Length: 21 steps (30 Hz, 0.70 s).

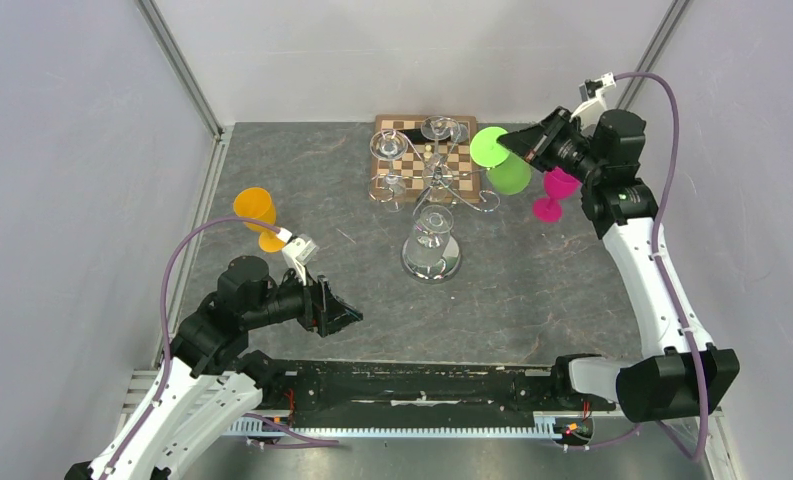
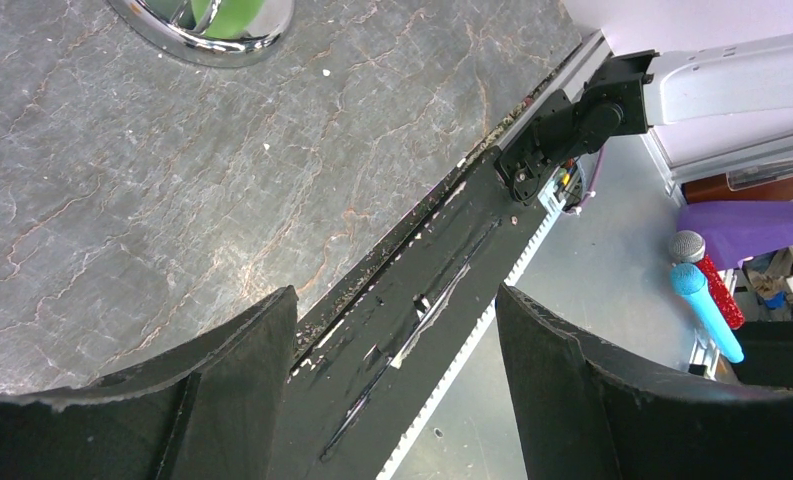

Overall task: Take the wine glass off the wine glass rack
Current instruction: Pick up the wine glass from the wine rack.

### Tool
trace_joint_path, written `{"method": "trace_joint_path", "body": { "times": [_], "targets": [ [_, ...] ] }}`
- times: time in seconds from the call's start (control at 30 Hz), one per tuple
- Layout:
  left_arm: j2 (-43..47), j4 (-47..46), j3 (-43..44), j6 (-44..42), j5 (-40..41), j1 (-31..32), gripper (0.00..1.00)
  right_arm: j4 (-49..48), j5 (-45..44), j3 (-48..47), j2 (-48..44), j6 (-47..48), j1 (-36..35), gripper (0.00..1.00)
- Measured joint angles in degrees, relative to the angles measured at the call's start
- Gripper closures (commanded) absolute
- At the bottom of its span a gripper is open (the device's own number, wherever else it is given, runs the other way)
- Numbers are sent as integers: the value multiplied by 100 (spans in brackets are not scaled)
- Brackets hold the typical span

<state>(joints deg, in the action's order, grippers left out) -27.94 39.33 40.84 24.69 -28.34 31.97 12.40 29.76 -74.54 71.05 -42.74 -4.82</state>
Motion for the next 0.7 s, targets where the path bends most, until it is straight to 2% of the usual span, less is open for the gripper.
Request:
{"method": "trace_joint_path", "body": {
  "times": [0.37,0.7],
  "targets": [
    [26,0,0,0,35,0,21,-1047,525,839,-140,-1047,94,100],
    [52,0,0,0,33,0,21,-1381,509,1051,-439,-1397,146,100]
  ]
}}
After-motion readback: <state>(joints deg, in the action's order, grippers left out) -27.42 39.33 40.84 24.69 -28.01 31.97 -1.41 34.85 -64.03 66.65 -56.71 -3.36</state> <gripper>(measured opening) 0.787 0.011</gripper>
